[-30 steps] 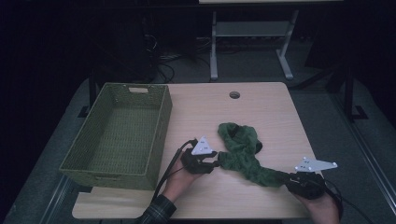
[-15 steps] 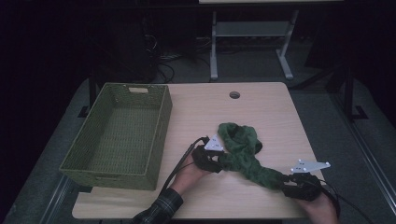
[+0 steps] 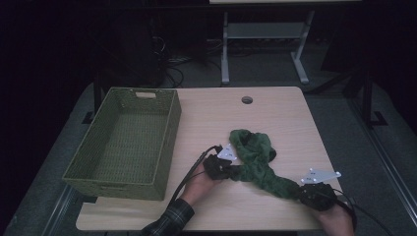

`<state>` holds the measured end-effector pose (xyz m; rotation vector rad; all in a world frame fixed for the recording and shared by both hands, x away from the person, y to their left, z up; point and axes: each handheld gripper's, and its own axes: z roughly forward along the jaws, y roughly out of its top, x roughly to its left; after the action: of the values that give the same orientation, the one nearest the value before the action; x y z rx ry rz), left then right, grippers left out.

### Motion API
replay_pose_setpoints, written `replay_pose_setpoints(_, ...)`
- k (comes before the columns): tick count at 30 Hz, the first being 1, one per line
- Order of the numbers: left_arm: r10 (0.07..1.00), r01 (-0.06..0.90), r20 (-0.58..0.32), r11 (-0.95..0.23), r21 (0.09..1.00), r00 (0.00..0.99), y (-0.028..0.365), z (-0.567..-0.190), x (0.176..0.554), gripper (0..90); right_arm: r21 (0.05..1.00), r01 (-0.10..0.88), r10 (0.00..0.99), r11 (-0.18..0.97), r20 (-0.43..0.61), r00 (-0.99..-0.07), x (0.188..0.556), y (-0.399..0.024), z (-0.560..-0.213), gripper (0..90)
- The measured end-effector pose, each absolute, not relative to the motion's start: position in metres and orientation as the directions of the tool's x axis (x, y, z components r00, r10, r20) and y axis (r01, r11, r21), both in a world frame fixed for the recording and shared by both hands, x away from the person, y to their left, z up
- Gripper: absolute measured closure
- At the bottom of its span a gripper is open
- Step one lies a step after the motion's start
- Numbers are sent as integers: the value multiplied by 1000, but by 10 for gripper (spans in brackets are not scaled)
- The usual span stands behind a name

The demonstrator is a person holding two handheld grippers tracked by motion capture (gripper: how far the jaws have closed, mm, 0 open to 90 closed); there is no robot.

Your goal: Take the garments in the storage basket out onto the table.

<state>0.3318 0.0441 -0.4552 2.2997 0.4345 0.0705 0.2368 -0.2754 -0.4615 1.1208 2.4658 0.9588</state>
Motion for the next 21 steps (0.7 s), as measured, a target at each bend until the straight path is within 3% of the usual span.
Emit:
replay_pose_setpoints(9, 372, 357, -138, -622, 697, 918, 89, -437, 298, 884, 691, 547, 748, 472, 14, -664, 232, -276, -448, 876)
replay_pose_setpoints(17, 423, 455, -225, -587, 670, 878, 122, -459, 274, 884, 637, 542, 698, 547, 9, -716, 230, -253, -458, 877)
replay_pose_setpoints(21, 416, 450, -227, -582, 677, 881, 122, -462, 273, 858, 634, 556, 704, 538, 25, -710, 230, -251, -461, 872)
